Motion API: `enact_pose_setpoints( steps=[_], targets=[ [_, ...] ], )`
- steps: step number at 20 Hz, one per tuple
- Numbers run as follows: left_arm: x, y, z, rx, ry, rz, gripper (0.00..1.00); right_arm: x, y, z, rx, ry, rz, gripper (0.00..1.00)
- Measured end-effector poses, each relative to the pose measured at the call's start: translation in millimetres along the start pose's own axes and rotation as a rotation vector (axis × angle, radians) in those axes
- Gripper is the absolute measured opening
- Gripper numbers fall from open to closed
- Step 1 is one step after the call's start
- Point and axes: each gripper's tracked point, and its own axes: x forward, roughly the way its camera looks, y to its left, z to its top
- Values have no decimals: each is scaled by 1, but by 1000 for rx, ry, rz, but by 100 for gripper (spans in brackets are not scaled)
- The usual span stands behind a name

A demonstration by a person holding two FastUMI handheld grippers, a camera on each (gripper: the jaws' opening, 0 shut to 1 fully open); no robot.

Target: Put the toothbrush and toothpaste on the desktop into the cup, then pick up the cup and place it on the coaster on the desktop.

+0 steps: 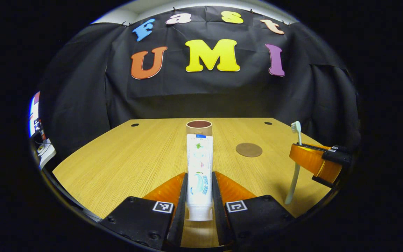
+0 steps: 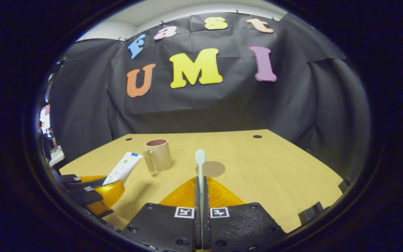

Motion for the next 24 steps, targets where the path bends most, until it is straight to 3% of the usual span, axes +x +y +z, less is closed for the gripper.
enact_pose_setpoints(
  steps=[7,14,17,24],
  targets=[
    [15,9,17,-57,-39,-40,40,-8,5,2,-33,-8,-4,0],
    [82,40,101,-186,-136,-31,40,-7,0,4,-35,-22,-7,0],
    [112,44,138,-186,-203,-32,41,-7,-2,3,-28,-17,-6,0],
    [162,7,166,-186,-311,-202,40,-3,-14,6,-8,-7,-26,0]
  ],
)
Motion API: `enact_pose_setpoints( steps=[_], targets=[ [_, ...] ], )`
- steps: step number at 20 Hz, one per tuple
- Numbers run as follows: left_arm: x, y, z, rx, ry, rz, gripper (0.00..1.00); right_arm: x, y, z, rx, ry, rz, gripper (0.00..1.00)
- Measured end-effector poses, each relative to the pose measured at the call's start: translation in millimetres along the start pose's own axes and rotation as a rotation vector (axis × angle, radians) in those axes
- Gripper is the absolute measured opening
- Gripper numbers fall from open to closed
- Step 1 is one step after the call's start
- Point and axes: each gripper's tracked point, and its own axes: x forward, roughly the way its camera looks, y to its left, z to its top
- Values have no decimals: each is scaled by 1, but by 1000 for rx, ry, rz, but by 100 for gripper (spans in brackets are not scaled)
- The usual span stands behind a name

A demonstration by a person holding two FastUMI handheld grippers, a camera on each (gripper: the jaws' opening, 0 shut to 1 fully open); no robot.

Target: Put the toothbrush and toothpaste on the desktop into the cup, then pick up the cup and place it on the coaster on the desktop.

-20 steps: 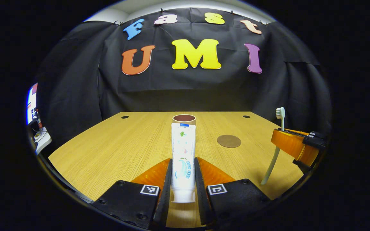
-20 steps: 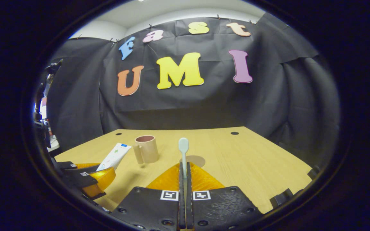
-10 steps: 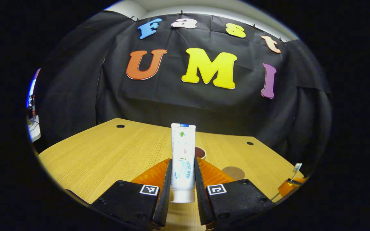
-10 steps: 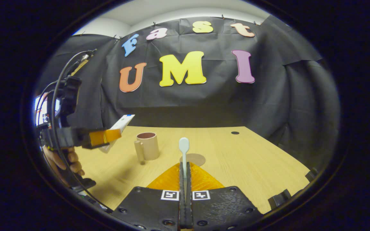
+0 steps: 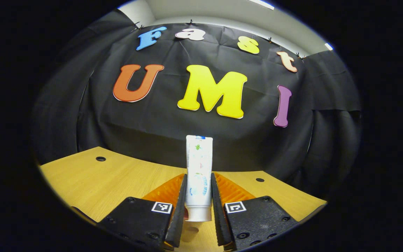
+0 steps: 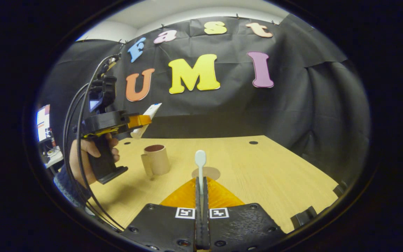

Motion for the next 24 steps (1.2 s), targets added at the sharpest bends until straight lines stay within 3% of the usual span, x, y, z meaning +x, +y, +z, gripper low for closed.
enact_pose_setpoints(
  steps=[6,13,14,15,18,19,20,24],
  targets=[
    [18,18,-14,-6,1,2,42,-3,-7,10,11,-40,-6,0],
    [14,17,-13,10,-2,11,46,2,-6,-2,25,13,0,0],
    [12,16,-11,13,-5,9,55,2,-6,-2,24,12,0,0],
    [15,13,-11,18,-6,4,42,2,-6,0,25,9,0,0],
    [13,13,-10,42,0,6,42,2,-8,0,23,7,-5,0],
    [14,10,-8,40,-4,2,55,2,-8,-1,24,10,-5,0],
    [12,7,-10,38,-5,1,42,2,-8,-1,25,14,-4,0],
    [4,5,-11,57,11,-9,42,3,-5,-1,15,14,-1,0]
  ],
)
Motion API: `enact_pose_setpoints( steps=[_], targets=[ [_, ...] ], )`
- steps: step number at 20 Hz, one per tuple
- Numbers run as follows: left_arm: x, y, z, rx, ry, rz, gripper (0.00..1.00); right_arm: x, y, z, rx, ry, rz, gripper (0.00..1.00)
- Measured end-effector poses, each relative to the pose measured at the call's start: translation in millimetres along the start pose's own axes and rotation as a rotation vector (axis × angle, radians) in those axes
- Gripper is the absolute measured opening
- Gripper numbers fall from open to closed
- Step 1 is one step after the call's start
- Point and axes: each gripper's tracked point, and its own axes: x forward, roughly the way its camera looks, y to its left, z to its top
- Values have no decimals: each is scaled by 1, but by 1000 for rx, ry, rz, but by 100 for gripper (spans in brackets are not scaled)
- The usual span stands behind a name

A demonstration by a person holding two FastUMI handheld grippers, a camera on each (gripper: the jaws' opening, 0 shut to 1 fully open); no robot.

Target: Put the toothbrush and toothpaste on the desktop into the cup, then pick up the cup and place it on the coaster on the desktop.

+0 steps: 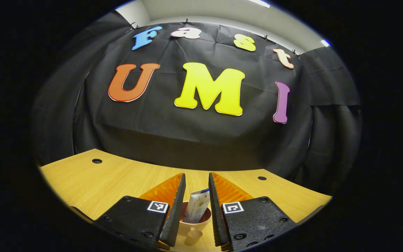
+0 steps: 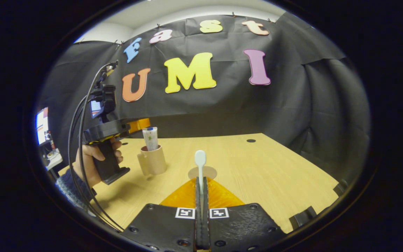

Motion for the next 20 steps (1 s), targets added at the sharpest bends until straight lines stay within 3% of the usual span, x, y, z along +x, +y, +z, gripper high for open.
enact_pose_setpoints(
  steps=[2,3,5,6,7,8,9,13,18,19,20],
  targets=[
    [-10,-3,0,29,2,-14,48,1,7,6,-2,-21,26,0],
    [-15,-4,1,52,-1,-16,60,3,9,12,-4,-37,35,0],
    [-29,1,3,104,-21,5,72,12,13,22,-12,-56,37,0],
    [-36,4,2,122,-29,23,94,16,17,28,-11,-62,41,0],
    [-43,8,3,147,-35,47,98,20,23,34,-12,-70,49,0],
    [-50,16,6,165,-47,80,95,24,28,39,-15,-75,55,0],
    [-57,22,4,177,-43,106,99,29,34,45,-20,-77,63,0],
    [-74,40,-6,180,27,148,100,48,64,70,-36,-85,89,0],
    [-86,52,5,103,36,139,100,73,106,120,-27,-134,128,0],
    [-89,56,7,92,40,143,94,79,115,131,-25,-146,137,0],
    [-91,62,8,88,42,153,100,86,123,139,-27,-157,138,0]
  ],
)
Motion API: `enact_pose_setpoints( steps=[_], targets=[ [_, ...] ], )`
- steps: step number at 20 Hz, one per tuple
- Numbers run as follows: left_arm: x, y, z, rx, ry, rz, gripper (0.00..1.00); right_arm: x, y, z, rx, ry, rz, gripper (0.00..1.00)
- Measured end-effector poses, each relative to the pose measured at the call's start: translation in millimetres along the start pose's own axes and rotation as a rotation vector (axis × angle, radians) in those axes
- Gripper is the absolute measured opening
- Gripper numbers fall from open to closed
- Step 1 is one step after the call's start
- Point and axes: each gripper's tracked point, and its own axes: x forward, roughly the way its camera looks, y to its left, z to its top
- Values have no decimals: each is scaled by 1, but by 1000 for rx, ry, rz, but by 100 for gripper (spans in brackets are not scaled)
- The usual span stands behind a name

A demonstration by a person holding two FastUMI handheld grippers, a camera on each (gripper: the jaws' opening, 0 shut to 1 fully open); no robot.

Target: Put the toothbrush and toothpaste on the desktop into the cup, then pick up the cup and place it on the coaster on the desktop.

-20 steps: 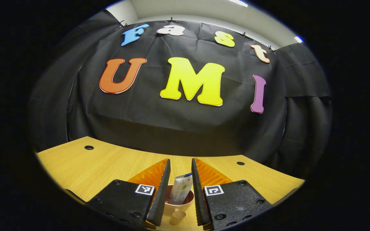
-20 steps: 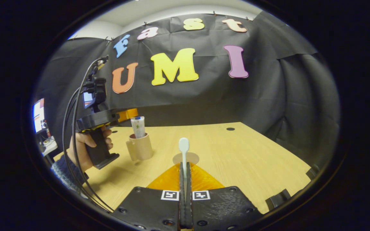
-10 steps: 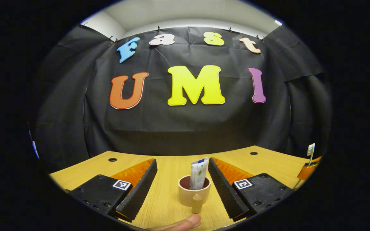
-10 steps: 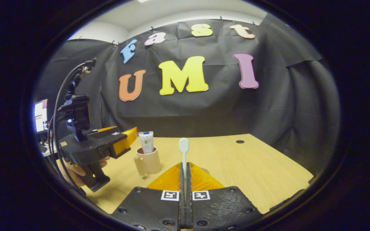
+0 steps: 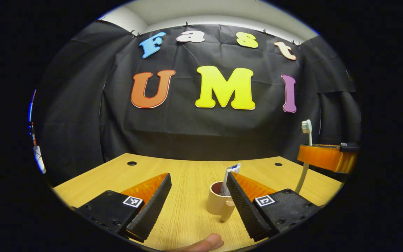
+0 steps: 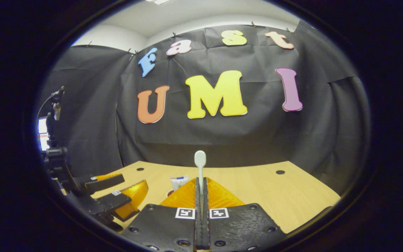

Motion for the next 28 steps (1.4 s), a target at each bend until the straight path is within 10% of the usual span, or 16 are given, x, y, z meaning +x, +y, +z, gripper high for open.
enact_pose_setpoints(
  steps=[24,27,28],
  targets=[
    [6,43,-11,-60,38,0,98,131,65,-16,-62,-6,6,5],
    [6,41,-14,-63,49,-1,98,128,68,-16,-104,-13,19,81],
    [6,39,-14,-63,52,-4,98,126,66,-16,-129,-19,4,87]
  ],
)
